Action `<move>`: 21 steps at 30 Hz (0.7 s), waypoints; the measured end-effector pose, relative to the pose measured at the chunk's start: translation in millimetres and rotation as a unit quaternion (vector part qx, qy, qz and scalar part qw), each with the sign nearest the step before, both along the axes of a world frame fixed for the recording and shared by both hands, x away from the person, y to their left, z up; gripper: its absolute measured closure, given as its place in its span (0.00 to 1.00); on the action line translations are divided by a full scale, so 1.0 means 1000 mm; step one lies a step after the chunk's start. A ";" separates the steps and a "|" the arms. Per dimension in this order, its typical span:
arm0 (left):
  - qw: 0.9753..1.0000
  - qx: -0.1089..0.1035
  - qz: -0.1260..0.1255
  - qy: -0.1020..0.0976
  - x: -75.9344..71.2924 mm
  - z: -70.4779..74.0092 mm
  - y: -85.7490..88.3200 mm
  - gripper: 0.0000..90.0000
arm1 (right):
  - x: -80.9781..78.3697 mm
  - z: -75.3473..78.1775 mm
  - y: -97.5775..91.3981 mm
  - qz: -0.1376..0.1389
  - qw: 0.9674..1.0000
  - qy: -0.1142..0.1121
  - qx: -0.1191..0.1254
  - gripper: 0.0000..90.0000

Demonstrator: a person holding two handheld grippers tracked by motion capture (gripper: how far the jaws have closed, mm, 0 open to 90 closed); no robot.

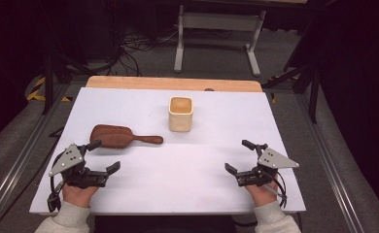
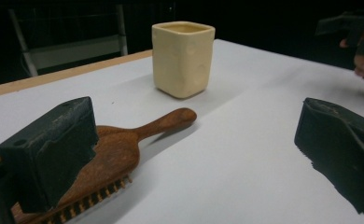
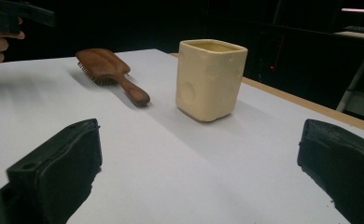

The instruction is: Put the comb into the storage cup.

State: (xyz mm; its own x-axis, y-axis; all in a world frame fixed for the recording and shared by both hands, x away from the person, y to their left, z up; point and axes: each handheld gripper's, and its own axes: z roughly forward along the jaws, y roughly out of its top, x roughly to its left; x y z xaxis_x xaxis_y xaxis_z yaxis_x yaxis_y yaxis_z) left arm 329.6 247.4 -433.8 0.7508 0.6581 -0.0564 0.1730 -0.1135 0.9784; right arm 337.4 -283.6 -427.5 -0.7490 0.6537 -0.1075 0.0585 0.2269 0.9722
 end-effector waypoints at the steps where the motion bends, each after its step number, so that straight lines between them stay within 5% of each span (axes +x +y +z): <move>1: 1.000 -0.007 -0.003 0.003 0.001 0.001 0.000 0.00 | 0.000 0.000 0.000 0.000 1.000 -0.001 -0.001 0.01; 17: 1.000 0.014 -0.017 0.015 0.008 0.010 -0.008 0.02 | 0.000 -0.001 -0.001 0.006 1.000 0.002 0.008 0.00; 21: 0.999 0.034 -0.023 0.015 0.012 0.014 -0.014 0.02 | -0.001 -0.001 -0.001 0.005 1.000 0.003 0.009 0.01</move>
State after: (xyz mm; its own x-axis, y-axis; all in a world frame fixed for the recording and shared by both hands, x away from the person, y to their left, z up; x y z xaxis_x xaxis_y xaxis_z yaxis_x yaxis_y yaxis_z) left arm 341.9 233.7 -419.6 0.7784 0.6268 -0.0351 0.1953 -0.1886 0.9625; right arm 336.2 -284.9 -428.1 -0.7557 0.6484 -0.0925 0.0613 0.2106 0.9756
